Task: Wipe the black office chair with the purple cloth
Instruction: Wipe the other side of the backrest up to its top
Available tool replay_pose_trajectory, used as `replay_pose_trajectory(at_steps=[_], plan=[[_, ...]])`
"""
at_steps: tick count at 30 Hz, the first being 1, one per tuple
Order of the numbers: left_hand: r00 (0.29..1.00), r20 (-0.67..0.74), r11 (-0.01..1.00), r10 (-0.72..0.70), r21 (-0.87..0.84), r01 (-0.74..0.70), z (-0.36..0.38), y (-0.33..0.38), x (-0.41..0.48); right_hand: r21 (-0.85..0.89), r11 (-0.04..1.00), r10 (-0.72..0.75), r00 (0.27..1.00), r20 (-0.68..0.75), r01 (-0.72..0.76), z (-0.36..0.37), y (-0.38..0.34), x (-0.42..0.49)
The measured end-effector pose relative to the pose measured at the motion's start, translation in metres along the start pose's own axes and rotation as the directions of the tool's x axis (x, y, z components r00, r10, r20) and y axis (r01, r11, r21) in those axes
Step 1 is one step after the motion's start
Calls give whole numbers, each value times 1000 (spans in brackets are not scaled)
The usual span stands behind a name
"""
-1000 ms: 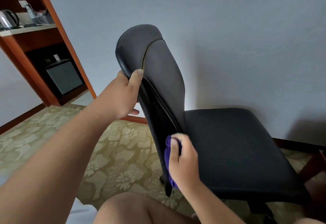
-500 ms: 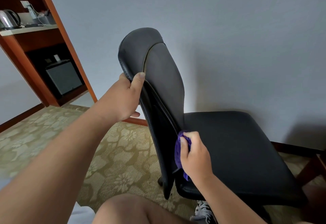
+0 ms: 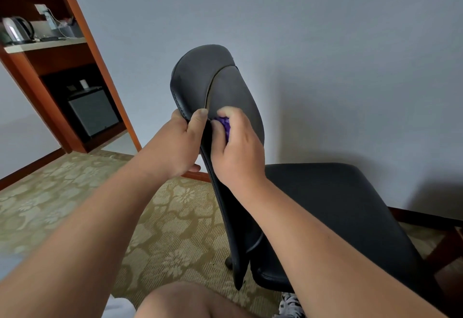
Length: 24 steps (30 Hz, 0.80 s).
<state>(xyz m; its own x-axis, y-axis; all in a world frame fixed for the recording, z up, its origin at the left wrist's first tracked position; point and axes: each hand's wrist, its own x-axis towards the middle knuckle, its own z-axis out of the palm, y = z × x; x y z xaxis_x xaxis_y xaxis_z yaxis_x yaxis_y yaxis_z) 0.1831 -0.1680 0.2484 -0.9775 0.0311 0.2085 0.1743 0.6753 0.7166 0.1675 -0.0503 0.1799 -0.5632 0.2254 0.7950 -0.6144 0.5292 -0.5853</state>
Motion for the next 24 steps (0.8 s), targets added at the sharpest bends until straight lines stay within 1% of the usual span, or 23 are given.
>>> replay_pose_trajectory(at_steps=[3, 7, 9, 11, 13, 15, 17, 19, 20, 24], plan=[[1000, 14, 1000, -18, -13, 18, -1, -3, 2, -8, 1000, -19, 1000, -9, 19, -2, 15, -15], [1000, 22, 1000, -19, -19, 20, -2, -6, 4, -83, 996, 42, 999, -12, -43, -7, 46, -54], [999, 37, 1000, -13, 15, 12, -5, -6, 4, -64, 989, 133, 991, -17, -134, -10, 54, -65], [996, 83, 998, -25, -54, 30, -10, -7, 5, 24, 966, 257, 966, 13, -257, -14, 50, -62], [990, 134, 986, -50, -149, 70, -16, -4, 5, 96, 926, 360, 930, 81, -366, -19, 37, -46], [987, 148, 980, -63, -175, 89, -20, 1, 7, 144, 896, 400, 904, 154, -421, -25, 24, -22], [995, 82, 977, -64, -197, 79, -24, 7, 11, 173, 890, 385, 898, 214, -423, -30, 10, 1], [998, -12, 966, -69, -249, 64, -30, 15, 19, 179, 899, 352, 902, 250, -400, -34, 1, 21], [996, -45, 967, -70, -249, 57, -33, 19, 23, 176, 907, 331, 906, 263, -383, -35, -3, 29], [992, -124, 994, -38, -104, 25, -36, 38, 43, 197, 915, 284, 909, 305, -352, -33, -9, 42]])
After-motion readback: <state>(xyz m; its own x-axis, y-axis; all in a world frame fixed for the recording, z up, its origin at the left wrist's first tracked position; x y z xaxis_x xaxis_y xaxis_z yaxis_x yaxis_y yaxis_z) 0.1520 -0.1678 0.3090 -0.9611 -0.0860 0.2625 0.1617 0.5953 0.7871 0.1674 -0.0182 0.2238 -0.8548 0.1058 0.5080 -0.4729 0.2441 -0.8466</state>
